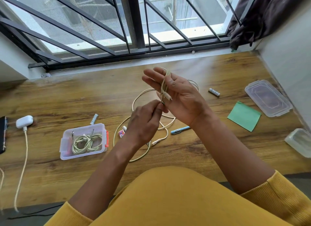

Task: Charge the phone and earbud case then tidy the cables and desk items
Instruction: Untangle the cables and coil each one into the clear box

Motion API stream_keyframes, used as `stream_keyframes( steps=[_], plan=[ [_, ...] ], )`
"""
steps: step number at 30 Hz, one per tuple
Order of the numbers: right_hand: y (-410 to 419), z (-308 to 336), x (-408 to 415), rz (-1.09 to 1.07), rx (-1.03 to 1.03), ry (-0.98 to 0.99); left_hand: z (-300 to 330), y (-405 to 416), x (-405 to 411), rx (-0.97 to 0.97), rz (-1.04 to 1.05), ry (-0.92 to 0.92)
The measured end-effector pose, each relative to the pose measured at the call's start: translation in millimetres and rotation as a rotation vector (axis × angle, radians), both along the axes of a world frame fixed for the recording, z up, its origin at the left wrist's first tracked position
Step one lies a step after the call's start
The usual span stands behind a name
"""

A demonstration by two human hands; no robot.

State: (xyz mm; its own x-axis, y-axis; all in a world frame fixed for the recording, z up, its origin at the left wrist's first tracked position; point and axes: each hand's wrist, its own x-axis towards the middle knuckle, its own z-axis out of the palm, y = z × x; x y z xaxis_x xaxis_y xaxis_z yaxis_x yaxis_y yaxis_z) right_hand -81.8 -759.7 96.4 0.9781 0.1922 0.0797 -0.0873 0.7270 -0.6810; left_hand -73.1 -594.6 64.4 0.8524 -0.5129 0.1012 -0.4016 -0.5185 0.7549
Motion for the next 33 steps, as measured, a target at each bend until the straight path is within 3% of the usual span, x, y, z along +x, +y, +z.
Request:
stream_keyframes(
  steps=[7, 12, 24, 27, 33],
  plan=[
    [-0.6, -9.0, 1.5, -0.276, -0.128, 0.128, 14.7, 1.3, -6.6, 0.112, -0.137, 0.006],
    [2.7, -12.6, -2.9, -0.358, -0.324, 0.216, 31.4, 5.1, -2.7, 0.153, -0.205, -0.081],
    [16.4, -17.1, -8.0, -0.327, -0.613, 0.175, 66.9, 21.0, 14.8, 0.197, -0.229, -0.214],
    [15.6, -18.5, -10.7, -0.241, -0.694, 0.195, 70.6, 28.1, 25.9, 0.172, -0.196, -0.192],
    [16.5, -15.8, -16.7, 0.01, -0.636, 0.139, 62.3, 39.1, 47.1, 0.161, -0.106, -0.191]
  ],
)
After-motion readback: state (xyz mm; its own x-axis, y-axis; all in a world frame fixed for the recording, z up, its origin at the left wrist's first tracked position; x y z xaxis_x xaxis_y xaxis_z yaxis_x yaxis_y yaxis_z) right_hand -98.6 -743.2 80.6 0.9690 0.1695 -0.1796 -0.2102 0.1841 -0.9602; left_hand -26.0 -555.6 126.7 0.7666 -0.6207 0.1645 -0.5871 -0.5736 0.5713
